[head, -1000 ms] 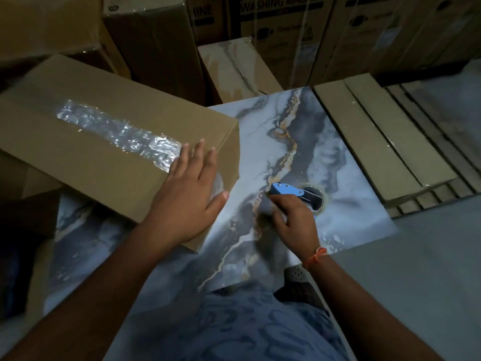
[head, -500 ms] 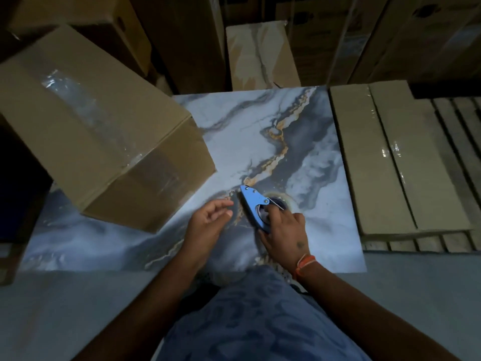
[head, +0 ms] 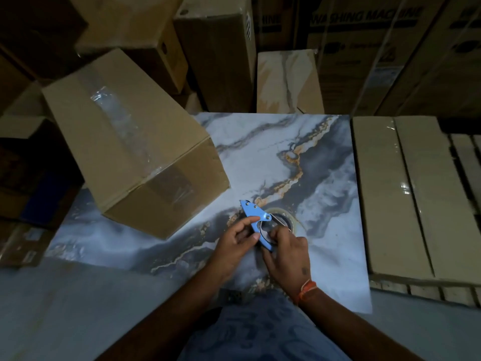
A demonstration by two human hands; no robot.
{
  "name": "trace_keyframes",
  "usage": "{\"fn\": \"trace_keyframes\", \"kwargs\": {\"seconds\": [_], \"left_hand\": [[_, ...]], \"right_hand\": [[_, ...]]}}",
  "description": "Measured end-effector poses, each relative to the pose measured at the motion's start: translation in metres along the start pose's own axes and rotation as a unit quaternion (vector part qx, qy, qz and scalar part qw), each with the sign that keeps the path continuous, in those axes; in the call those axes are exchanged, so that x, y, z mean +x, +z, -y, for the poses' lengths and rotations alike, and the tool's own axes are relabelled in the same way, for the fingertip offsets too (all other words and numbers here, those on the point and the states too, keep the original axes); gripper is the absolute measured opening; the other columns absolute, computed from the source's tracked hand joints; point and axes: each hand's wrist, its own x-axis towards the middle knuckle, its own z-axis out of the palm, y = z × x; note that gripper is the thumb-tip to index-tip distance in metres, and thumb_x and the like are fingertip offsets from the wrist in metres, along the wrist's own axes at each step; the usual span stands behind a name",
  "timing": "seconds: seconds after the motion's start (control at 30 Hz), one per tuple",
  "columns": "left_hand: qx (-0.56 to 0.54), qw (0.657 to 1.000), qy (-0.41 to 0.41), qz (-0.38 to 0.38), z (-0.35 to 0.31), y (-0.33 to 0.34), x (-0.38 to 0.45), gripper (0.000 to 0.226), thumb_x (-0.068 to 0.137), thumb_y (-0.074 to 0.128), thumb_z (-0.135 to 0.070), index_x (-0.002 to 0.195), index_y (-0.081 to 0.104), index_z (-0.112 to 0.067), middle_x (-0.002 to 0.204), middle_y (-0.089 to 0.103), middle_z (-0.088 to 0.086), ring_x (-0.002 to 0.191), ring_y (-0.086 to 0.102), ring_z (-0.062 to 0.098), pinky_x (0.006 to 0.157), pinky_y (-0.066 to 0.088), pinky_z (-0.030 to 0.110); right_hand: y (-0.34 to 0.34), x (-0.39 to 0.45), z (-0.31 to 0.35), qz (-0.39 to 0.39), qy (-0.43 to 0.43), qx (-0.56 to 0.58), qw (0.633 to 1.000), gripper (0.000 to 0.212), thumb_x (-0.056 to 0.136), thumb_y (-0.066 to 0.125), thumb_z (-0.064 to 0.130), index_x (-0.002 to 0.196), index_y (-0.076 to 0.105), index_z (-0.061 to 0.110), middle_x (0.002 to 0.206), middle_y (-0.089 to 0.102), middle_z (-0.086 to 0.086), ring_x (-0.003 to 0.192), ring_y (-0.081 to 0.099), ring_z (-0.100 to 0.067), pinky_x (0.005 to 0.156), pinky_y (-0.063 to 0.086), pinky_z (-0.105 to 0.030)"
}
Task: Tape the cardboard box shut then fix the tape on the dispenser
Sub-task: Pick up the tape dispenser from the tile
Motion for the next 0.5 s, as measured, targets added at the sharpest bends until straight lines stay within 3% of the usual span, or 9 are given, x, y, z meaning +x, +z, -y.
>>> {"fn": "trace_keyframes", "kwargs": {"seconds": [0.13,0.33,0.5], "left_hand": [[-0.010,0.999,0.038,0.016,-0.012,0.004,0.003,0.037,0.096,0.064,0.002,0.129,0.067,-0.014,0.127,0.073,-0.001,0.111,0.069,0.012,0.091,0.055,0.023],[-0.050,0.995,0.089,-0.015,-0.023,0.002,0.007,0.031,0.095,0.065,0.004,0.123,0.071,-0.009,0.127,0.074,0.005,0.114,0.070,0.019,0.090,0.057,0.024],[-0.049,0.989,0.132,-0.053,-0.029,0.003,0.007,0.036,0.091,0.068,0.007,0.103,0.080,-0.025,0.117,0.078,0.006,0.111,0.073,0.021,0.090,0.058,0.025]], "right_hand": [[-0.004,0.006,0.013,-0.036,-0.018,0.022,0.999,0.026,0.079,0.078,0.024,0.089,0.056,0.012,0.080,0.064,-0.001,0.067,0.064,-0.027,0.068,0.042,-0.037],[-0.007,0.013,0.028,-0.068,-0.043,0.037,0.996,0.038,0.076,0.082,0.024,0.091,0.047,0.022,0.081,0.062,0.001,0.066,0.058,-0.020,0.071,0.027,-0.027],[-0.009,0.016,0.035,-0.074,-0.060,0.034,0.995,0.035,0.074,0.084,0.021,0.091,0.055,0.017,0.082,0.065,0.000,0.069,0.063,-0.023,0.072,0.029,-0.029]]}}
